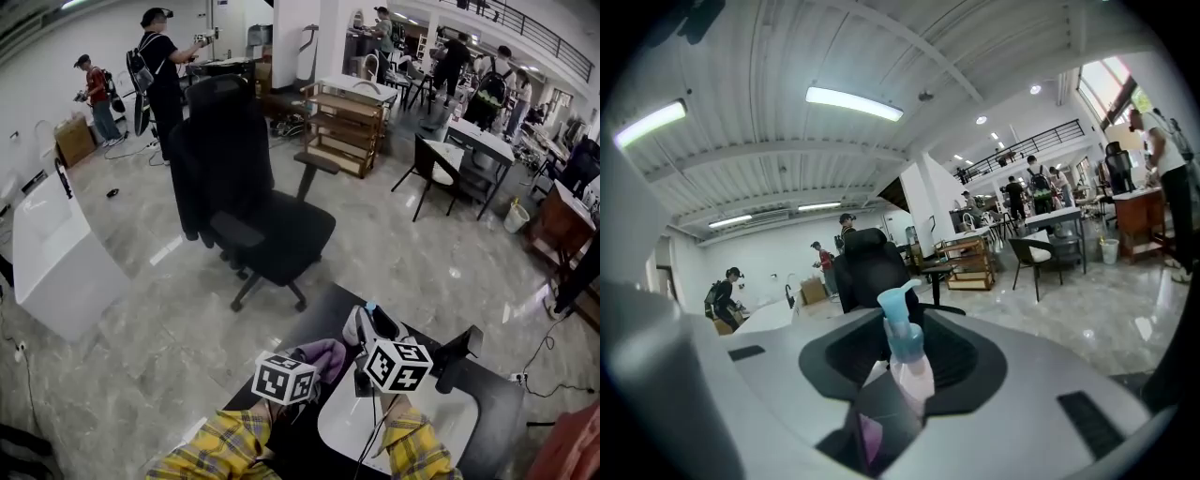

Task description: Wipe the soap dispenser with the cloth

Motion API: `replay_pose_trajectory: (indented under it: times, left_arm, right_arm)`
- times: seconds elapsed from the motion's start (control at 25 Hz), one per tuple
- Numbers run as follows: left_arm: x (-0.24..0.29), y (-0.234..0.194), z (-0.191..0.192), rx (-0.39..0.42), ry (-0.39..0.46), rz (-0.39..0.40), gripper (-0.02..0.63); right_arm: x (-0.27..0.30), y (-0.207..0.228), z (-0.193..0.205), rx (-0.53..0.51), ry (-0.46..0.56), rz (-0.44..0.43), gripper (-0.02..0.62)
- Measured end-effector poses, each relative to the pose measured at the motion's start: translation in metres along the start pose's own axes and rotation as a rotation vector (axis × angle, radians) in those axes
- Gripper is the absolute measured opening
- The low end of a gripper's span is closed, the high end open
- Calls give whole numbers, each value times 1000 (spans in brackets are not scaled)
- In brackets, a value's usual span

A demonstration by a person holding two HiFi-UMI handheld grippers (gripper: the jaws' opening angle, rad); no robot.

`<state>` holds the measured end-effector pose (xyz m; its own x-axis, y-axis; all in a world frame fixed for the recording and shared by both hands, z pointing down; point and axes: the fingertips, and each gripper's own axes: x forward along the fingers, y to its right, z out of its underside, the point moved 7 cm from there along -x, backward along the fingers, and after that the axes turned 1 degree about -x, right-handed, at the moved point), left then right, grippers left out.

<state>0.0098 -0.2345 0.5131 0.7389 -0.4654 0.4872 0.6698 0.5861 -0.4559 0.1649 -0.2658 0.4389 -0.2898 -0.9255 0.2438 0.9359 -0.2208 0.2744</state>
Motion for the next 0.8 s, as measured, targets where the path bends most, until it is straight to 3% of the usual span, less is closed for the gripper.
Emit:
replay_pose_trajectory:
  times: [0.12, 0.32, 0.6, 0.8]
  left_arm:
    - [-9, 1, -3, -3, 15, 0, 57]
    - [-19, -3, 0, -59, 30, 22, 57]
    - [-20, -5, 7, -76, 26, 38, 57]
    - [-19, -6, 1, -56, 37, 48, 57]
  right_arm:
    - [-8, 2, -7, -51, 9, -90, 129]
    - [-18, 22, -16, -221, 47, -285, 167]
    - [8, 22, -12, -364, -115, -556, 207]
    - [20, 28, -12, -390, -200, -626, 207]
